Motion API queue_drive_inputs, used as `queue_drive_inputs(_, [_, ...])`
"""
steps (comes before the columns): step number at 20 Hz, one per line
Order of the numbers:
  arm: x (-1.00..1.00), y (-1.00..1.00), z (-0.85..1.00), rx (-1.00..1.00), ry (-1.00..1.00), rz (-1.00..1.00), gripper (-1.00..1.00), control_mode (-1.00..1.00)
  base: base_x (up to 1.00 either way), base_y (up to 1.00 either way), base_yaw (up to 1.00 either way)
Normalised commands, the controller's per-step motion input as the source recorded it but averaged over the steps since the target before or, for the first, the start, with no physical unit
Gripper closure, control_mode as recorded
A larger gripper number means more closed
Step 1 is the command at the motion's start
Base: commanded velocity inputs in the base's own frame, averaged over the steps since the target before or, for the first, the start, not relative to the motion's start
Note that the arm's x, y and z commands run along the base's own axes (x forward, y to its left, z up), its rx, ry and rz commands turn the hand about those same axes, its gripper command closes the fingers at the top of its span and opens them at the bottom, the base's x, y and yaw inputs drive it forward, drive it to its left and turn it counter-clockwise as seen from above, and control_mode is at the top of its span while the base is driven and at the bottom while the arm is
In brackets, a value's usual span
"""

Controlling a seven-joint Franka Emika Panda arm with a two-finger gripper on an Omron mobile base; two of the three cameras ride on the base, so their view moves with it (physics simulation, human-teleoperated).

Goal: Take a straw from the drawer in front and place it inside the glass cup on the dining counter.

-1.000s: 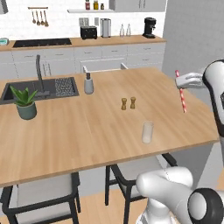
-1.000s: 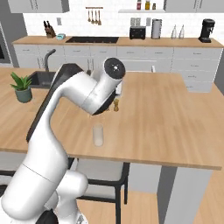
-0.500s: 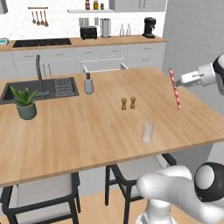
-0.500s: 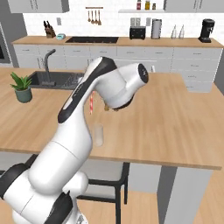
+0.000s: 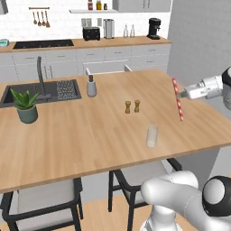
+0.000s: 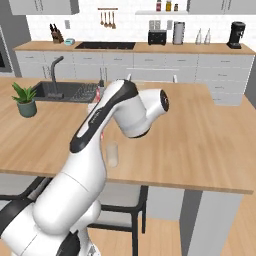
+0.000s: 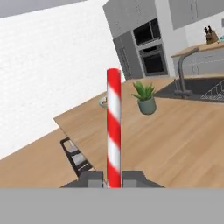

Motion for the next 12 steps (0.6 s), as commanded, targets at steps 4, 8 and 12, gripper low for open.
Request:
queue_drive_inputs(4, [0.07,0.18,-0.25,0.07,-0.21,0.00,1.00,-1.00,0.00,0.00,0.00])
queue_drive_inputs(8, [0.32,0.03,-0.27,0.04,-0.08,0.00,1.00,-1.00,0.00,0.00,0.00])
queue_drive_inputs(12, [0.38,0.00,-0.38,0.00,-0.01,0.00,1.00,-1.00,0.00,0.00,0.00])
